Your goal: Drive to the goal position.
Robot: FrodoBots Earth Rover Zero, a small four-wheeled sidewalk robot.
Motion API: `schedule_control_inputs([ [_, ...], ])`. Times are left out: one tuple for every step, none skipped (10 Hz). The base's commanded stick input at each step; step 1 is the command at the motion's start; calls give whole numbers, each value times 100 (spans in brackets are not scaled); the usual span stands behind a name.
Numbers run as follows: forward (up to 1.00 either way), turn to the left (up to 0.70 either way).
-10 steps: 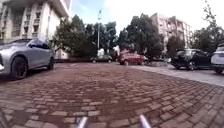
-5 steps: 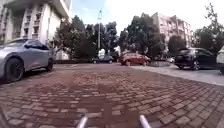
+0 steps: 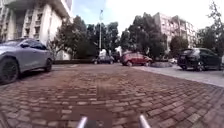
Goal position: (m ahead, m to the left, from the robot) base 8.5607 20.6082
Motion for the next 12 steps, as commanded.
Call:
schedule_control_inputs([
  [70, 0],
  [70, 0],
  [70, 0],
  [70, 0],
  [70, 0],
  [70, 0],
  [70, 0],
  [70, 0],
  [70, 0],
  [70, 0],
  [70, 0],
  [70, 0],
])
